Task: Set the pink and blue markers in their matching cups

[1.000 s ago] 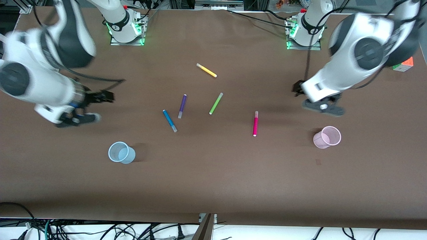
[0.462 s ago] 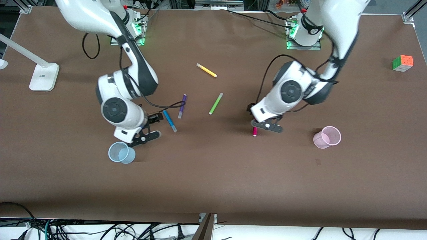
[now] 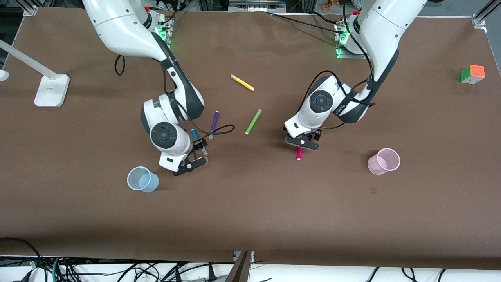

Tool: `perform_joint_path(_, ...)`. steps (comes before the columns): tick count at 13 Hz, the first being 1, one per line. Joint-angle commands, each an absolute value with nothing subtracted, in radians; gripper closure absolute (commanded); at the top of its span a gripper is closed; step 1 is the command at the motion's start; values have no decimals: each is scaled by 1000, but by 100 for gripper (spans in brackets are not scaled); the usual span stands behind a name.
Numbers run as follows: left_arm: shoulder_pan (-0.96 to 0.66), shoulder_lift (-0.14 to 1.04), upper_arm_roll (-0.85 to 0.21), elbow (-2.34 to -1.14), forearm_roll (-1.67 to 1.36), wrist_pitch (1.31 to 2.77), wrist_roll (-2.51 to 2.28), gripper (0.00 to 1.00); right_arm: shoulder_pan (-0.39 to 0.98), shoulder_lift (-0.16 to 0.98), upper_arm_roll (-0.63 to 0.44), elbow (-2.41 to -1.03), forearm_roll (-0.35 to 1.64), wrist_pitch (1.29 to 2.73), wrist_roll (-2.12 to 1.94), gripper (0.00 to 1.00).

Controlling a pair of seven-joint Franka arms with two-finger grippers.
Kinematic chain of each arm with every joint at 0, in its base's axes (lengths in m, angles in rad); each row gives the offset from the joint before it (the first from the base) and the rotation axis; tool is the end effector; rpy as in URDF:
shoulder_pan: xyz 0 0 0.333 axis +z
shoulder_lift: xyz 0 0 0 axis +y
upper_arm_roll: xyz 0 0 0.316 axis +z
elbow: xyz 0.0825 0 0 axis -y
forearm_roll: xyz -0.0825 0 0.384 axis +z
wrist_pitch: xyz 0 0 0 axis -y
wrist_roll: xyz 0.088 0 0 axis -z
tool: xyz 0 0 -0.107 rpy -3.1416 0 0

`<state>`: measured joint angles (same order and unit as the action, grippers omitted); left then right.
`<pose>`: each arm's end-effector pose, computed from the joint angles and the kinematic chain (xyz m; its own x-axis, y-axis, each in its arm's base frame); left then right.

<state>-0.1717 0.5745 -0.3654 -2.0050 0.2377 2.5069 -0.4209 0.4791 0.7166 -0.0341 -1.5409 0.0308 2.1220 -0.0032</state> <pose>0.5170 -0.3068 0.1809 0.9657 -0.2568 -0.0396 -0.2549 -0.9658 0.0477 0.6224 0.3020 0.2197 0.8977 0.4196 -0.1346 0.4233 -0.9060 -0.0019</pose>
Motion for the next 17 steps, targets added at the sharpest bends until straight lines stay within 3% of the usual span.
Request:
perform_joint_path(1, -161, 592, -370, -2006, 268, 2525, -437, 39, 500, 758, -40, -1522, 44, 2167, -2, 0)
perform_joint_path(2, -161, 592, -370, -2006, 270, 2525, -437, 58, 509, 770, -40, -1523, 44, 2184, -2, 0)
perform_joint_path(3, -161, 597, -370, -2009, 270, 2525, -436, 68, 518, 778, -40, -1523, 43, 2200, -2, 0)
perform_joint_path(5, -161, 604, -370, -2010, 270, 2523, -436, 78, 520, 791, -40, -1526, 41, 2218, -2, 0)
perform_joint_path(6, -161, 604, -370, -2010, 270, 2523, -436, 88, 522, 793, -40, -1526, 41, 2220, -2, 6)
perform_joint_path(7, -161, 601, -370, -2010, 270, 2522, -425, 100, 522, 792, -40, -1531, 41, 2218, -2, 20)
perform_joint_path(9, -161, 580, -370, -2005, 270, 2501, -423, 100, 529, 790, -40, -1542, 43, 2218, -2, 41)
perform_joint_path(10, -158, 557, -370, -1997, 270, 2464, -422, 100, 529, 788, -38, -1546, 43, 2218, -2, 61)
perform_joint_path(13, -143, 471, -368, -1872, 270, 2160, -318, 100, 529, 788, -40, -1546, 44, 2218, -14, 100)
perform_joint_path(17, -63, 480, -359, -1604, 282, 1687, 25, 100, 522, 729, -44, -1502, 40, 2204, -23, 100)
